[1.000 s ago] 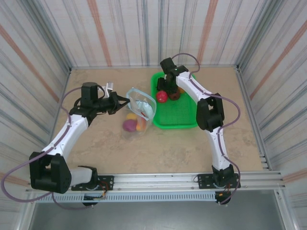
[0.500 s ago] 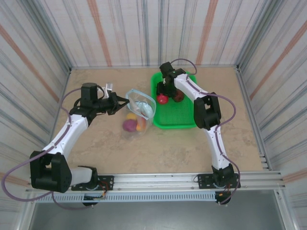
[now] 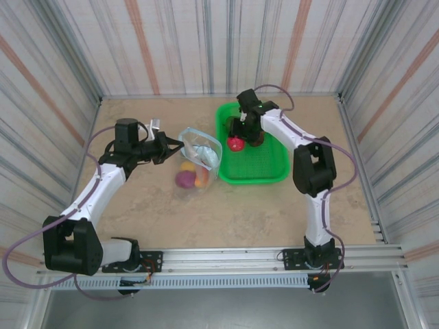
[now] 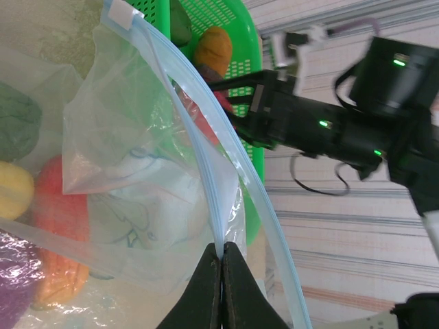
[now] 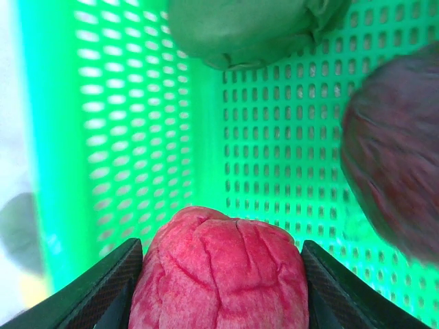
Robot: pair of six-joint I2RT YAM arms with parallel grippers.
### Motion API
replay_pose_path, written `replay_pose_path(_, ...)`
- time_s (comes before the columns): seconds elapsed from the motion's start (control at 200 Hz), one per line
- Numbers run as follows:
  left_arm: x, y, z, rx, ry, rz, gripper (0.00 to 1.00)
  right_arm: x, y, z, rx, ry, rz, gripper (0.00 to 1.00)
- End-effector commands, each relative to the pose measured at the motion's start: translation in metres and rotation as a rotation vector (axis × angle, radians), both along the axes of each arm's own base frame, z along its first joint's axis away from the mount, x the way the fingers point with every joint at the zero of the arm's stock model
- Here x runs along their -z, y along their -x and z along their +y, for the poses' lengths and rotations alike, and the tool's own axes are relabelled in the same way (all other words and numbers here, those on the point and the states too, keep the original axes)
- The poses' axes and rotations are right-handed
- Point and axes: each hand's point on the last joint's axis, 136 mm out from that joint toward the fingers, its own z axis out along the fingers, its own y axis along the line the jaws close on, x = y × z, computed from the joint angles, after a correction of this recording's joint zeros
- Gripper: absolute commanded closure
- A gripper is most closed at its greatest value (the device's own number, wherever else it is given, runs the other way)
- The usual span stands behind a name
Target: Place the food in the zip-top bag and seal the zipper
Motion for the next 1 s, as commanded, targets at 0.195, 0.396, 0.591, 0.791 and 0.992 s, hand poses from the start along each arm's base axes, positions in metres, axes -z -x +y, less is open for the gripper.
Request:
replay_pose_path(0.195,-0.033,0.019,-0.034,0.137,-0.112,-0.104,1.00,-0.107,0.038,-0.025,0.033,-0.103,-0.242,0.43)
replay_pose_path(0.396,-0.041,0.029,-0.046,0.173,-0.153,-0.126,1.00,-0.145,0.063,-0.036,0.002,-0.112,-0.362,0.43)
replay_pose_path(0.591,-0.047,0.030,-0.049,0.177,-0.149,-0.130,1.00,-0.183,0.084,-0.025,-0.035,-0.260,-0.446,0.42)
replay_pose_path(0.791,-0.057,0.028,-0.054,0.193,-0.123,-0.138,1.00,-0.221,0.117,0.024,-0.187,-0.405,-0.524,0.42)
replay_pose_path(0.992,-0.064,0.030,-0.054,0.205,-0.121,-0.152,1.00,-0.203,0.137,0.061,-0.294,-0.376,-0.503,0.42)
